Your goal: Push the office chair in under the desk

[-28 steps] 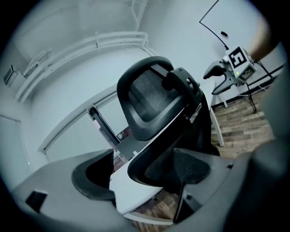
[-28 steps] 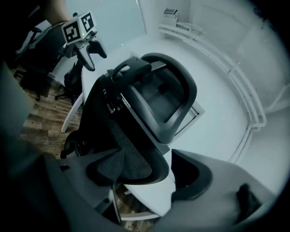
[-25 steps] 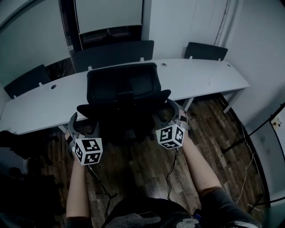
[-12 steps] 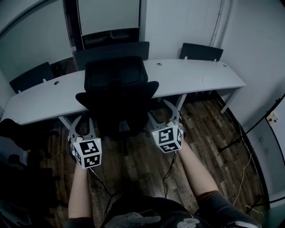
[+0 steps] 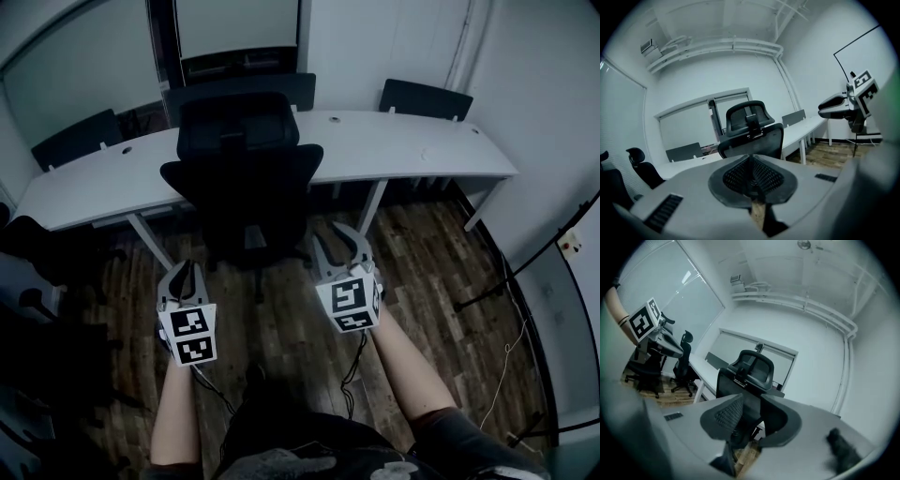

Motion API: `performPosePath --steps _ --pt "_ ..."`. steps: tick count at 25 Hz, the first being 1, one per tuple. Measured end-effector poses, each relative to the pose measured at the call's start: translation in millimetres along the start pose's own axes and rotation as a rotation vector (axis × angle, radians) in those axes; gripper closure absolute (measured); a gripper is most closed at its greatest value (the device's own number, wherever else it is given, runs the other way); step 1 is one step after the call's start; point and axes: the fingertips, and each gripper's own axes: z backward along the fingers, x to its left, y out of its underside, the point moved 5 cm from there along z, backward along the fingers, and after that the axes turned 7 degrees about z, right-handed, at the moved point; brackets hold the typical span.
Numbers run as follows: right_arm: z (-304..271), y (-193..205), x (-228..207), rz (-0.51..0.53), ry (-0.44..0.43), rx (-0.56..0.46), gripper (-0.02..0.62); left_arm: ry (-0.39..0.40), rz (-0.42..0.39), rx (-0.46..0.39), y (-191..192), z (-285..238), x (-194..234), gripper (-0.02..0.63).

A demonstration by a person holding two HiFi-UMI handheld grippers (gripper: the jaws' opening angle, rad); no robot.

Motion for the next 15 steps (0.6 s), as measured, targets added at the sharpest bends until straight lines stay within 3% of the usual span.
performPosePath --steps 4,10,15 --pt "20 8 8 -0.031 -0.020 0.012 0.547 0.021 0.013 0.019 6 21 -13 0.574" --pt "34 22 21 -0.133 -0.074 0.066 0.574 0.077 0.040 -0.015 11 38 -34 0.574" --pt "43 32 36 -0.155 -0.078 0.117 0.574 0.110 0.092 0.005 30 48 -39 0.574"
